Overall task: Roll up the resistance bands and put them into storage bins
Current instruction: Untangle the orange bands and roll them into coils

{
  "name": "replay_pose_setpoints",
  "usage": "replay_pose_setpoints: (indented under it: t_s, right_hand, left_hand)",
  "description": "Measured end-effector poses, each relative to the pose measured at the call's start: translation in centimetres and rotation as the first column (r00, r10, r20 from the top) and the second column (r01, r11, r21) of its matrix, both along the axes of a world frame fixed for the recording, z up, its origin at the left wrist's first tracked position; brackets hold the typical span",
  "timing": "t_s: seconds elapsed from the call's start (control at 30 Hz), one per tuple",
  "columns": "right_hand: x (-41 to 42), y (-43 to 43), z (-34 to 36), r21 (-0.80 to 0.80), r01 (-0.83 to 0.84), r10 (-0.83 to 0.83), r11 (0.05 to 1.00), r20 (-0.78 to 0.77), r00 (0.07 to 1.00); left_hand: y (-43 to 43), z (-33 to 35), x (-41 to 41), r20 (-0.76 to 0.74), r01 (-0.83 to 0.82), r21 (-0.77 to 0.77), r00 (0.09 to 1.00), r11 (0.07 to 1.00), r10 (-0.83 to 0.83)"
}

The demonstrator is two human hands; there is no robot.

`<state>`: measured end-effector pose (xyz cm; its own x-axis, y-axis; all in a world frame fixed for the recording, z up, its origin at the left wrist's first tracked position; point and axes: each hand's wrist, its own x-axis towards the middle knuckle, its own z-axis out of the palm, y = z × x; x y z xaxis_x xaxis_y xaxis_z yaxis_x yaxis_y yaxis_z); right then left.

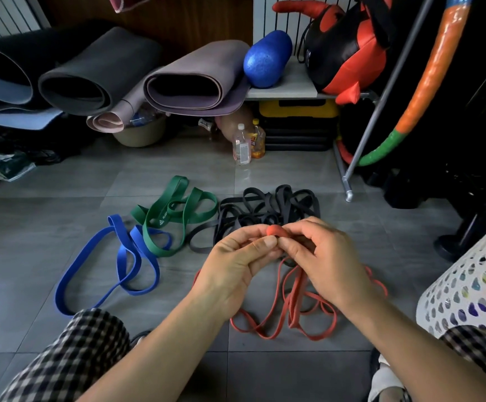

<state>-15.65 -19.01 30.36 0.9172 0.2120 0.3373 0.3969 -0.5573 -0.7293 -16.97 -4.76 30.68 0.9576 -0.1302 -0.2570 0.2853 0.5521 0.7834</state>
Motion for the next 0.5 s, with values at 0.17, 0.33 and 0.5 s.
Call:
replay_pose_setpoints:
  t_s: [0.17, 0.33, 0.5]
  right_hand:
    - [0.0, -0.1, 0.14, -0.307, 0.031, 0.031, 0.951, 0.196, 0.98]
    - [-0.15, -0.32, 0.19, -0.506, 0.02, 0.149, 0.862, 0.292, 0.945]
    - [0.34, -0.72, 0.77, -0.096, -0.108, 0.109, 0.99, 0.005, 0.994]
  left_hand:
    - [0.46, -0.29, 0.36, -0.05, 0.042, 0.038, 0.998, 0.998, -0.04]
    - [0.65, -0.55, 0.39, -0.14, 0.146, 0.116, 0.982, 0.982, -0.129]
    - [-0.02, -0.57, 0.29, -0.124, 0.07, 0.033, 0.99, 0.997, -0.065]
